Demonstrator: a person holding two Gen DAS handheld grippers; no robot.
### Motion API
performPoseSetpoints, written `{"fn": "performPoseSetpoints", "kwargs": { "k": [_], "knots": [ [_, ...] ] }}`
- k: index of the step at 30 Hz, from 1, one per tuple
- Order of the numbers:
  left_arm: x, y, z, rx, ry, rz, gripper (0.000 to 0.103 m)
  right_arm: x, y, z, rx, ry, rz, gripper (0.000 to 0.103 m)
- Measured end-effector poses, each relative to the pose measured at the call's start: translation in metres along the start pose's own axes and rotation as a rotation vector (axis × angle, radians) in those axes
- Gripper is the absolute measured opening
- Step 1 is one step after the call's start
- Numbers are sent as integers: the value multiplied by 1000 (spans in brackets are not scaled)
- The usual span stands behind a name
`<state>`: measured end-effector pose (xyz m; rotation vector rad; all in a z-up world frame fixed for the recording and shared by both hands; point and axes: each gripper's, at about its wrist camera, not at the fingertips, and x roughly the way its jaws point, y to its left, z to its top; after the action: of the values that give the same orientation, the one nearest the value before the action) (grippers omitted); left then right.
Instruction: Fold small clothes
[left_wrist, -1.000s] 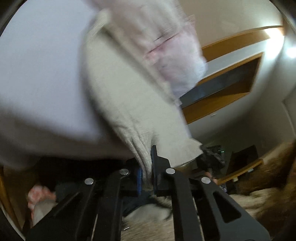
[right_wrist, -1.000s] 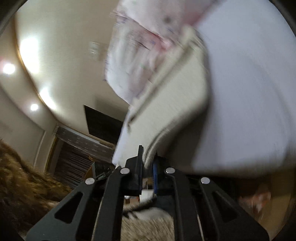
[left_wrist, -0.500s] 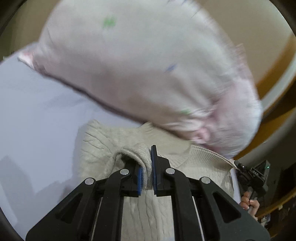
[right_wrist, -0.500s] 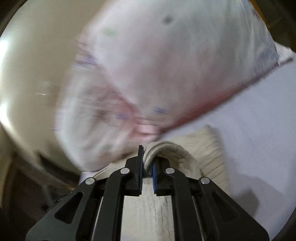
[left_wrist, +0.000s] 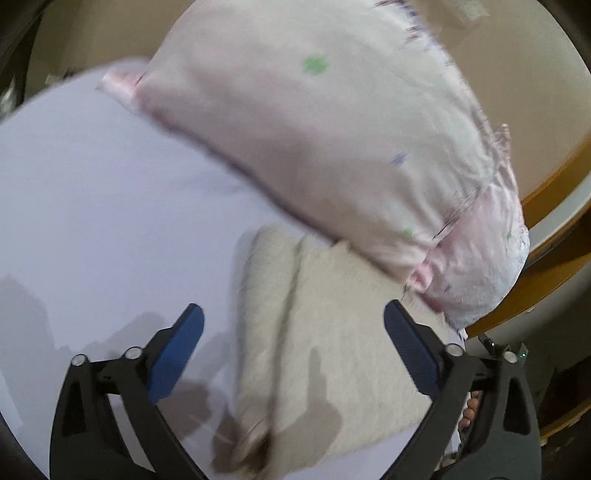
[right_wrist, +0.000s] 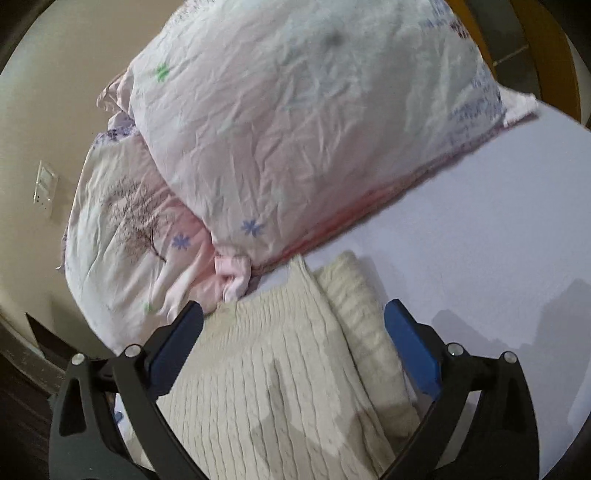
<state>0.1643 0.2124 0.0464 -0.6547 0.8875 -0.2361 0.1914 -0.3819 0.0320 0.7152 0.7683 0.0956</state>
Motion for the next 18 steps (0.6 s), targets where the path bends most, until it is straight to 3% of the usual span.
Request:
{"fn": "performPoseSetpoints", "kwargs": {
  "k": [1, 3, 5, 7, 9, 11, 12, 14, 17, 18],
  "knots": [
    [3, 6, -3, -13, 27, 3, 79, 1, -1, -4, 6, 15, -2, 98],
    [14, 18, -11, -45, 87, -18, 71, 5, -3, -12, 19, 41, 7, 98],
    [12, 17, -17, -35, 58, -41, 71, 10, -5, -17, 25, 62, 17, 98],
    [19, 15, -24, -59, 101, -97, 65, 6, -2, -20, 10, 69, 20, 98],
    [21, 9, -31, -59, 64, -86, 65, 4, -3, -22, -2, 72, 30, 98],
    [27, 6, -35, -80, 81, -86, 41, 1, -7, -22, 3, 80, 47, 98],
    [33, 7, -36, -115, 115, -108, 19, -2, -10, -22, 11, 86, 61, 98],
    [32, 4, -37, -167, 107, -139, 17, -8, -16, -21, 22, 88, 72, 98],
    [17, -40, -28, -97, 64, -242, 16, -23, -28, -16, 30, 66, 75, 98],
    [14, -68, -24, -60, 54, -307, 16, -31, -32, -13, 35, 48, 77, 98]
  ]
}}
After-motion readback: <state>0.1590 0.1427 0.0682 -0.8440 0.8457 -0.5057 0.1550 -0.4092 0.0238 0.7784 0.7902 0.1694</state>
